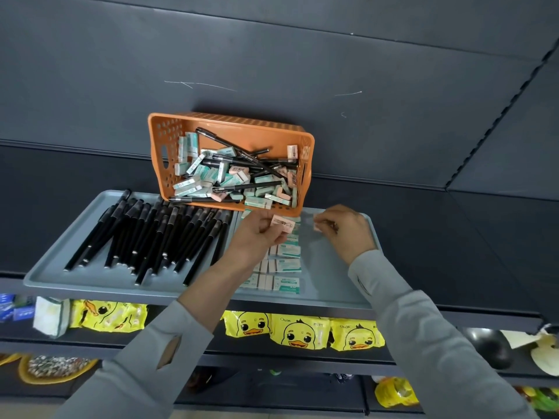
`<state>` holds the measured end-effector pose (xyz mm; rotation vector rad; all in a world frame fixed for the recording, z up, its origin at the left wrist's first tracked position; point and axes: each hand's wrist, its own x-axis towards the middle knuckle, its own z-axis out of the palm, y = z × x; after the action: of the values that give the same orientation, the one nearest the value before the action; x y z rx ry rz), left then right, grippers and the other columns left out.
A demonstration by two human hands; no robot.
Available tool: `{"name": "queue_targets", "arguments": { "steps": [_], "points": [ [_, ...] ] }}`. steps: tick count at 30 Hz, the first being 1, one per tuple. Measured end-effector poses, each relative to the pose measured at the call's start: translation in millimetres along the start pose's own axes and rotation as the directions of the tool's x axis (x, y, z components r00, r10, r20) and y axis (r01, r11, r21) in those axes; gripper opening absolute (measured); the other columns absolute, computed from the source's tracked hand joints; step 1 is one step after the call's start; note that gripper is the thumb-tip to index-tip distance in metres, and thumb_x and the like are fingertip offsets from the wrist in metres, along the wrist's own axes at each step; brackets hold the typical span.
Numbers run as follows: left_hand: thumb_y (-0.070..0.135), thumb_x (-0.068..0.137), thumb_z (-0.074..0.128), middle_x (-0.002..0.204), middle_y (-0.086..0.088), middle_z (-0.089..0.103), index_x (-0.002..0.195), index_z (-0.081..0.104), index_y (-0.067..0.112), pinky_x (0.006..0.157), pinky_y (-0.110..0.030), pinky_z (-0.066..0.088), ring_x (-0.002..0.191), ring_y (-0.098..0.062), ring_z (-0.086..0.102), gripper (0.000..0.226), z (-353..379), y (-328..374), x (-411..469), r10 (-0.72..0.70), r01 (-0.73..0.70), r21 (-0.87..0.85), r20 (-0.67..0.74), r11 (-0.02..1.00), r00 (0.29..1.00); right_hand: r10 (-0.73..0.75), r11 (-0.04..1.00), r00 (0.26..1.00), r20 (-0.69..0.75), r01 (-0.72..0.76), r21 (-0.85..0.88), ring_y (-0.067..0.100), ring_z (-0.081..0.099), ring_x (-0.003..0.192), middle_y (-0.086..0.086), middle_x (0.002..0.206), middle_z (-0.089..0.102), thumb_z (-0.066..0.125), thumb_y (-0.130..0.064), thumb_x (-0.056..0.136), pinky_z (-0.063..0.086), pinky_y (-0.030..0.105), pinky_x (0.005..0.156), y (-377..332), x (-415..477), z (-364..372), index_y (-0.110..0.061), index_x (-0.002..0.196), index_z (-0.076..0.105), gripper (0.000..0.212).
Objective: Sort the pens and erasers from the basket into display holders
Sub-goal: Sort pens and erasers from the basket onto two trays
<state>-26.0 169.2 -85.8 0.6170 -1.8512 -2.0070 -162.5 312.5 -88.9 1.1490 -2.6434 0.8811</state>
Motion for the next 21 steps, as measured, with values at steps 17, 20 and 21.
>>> {"name": "queue_targets", "arguments": {
  "steps": [17,20,21],
  "points": [
    [0.007,0.085,0.070,0.109,0.001,0.065,0.108,0.071,0.020,0.089,-0.026,0.048,0.098,-0.014,0.060,0.026,-5,-10,1,0.345,-0.300,0.684,0.076,0.664,0.936,0.132,0.973,0.950,0.281,-0.179,0.147,0.014,0.059,0.092,-0.003,0.104,0.063,0.053,-0.003,0.094,0.042,0.004,0.077,11,-3,-31,-0.023,0.103,0.073,0.030],
    [0.008,0.084,0.069,0.111,-0.001,0.066,0.109,0.072,0.018,0.094,-0.030,0.041,0.105,-0.021,0.056,0.027,-3,-17,0,0.381,-0.365,0.779,0.177,0.509,0.908,0.069,0.987,0.957,0.280,-0.106,0.121,0.017,0.063,0.094,-0.002,0.107,0.066,0.064,-0.002,0.086,0.050,0.029,0.093,3,-8,-18,-0.022,0.110,0.070,0.032],
    [0.009,0.085,0.069,0.112,-0.002,0.065,0.110,0.072,0.018,0.094,-0.030,0.040,0.106,-0.022,0.054,0.026,-2,-18,-1,0.389,-0.377,0.794,0.194,0.476,0.900,0.072,0.987,0.965,0.253,-0.106,0.124,0.017,0.063,0.090,-0.001,0.105,0.067,0.067,-0.003,0.083,0.052,0.033,0.091,2,-9,-14,-0.022,0.110,0.068,0.033]
  ]
}}
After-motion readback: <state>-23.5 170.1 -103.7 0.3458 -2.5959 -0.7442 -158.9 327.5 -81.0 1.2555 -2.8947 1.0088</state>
